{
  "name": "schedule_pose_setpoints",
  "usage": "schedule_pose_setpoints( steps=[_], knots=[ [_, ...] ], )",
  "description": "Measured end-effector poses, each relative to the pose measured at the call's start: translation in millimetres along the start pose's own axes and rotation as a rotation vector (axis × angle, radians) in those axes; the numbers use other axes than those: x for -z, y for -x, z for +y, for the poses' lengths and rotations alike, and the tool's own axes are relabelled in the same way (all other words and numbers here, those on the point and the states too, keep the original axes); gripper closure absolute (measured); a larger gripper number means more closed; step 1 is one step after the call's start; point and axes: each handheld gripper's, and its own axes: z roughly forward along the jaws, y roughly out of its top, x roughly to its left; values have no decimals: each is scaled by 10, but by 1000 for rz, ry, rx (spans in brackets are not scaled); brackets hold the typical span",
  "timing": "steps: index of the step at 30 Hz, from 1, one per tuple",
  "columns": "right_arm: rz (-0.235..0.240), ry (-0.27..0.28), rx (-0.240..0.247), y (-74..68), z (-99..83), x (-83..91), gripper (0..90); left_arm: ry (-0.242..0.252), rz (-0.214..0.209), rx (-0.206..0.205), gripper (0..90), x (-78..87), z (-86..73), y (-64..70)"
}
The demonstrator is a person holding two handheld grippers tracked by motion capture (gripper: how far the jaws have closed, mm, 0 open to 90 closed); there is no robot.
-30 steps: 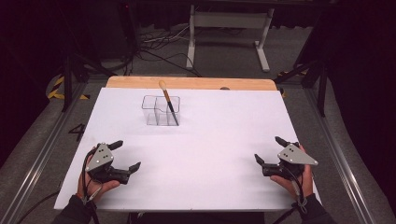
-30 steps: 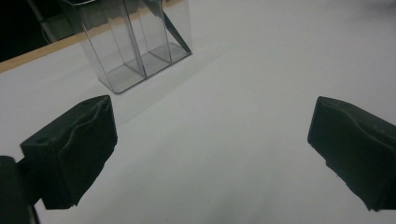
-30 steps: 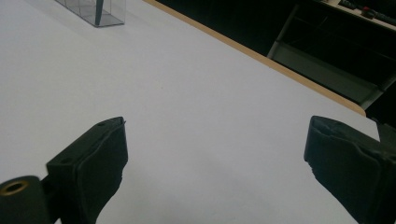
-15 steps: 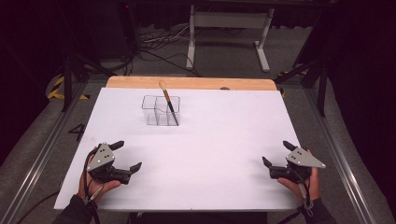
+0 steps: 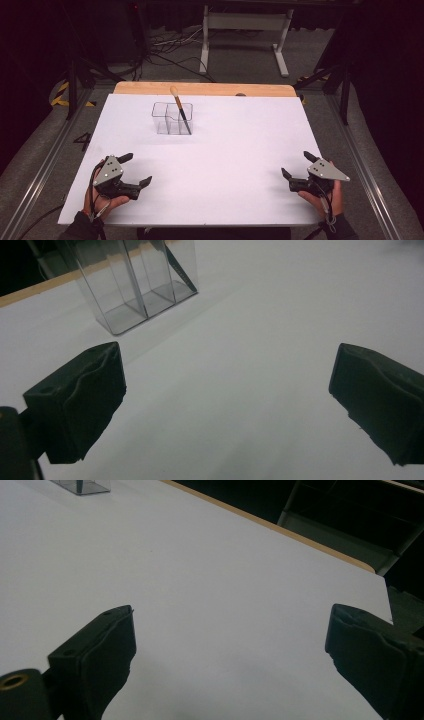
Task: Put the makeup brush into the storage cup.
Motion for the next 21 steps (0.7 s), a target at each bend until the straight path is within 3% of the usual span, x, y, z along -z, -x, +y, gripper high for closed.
schedule_pose_setpoints(
  steps=[21],
  knots=[
    [19,-13,-3,-54,-12,-29,77,6,-11,-9,27,8,4,-14]
  ],
)
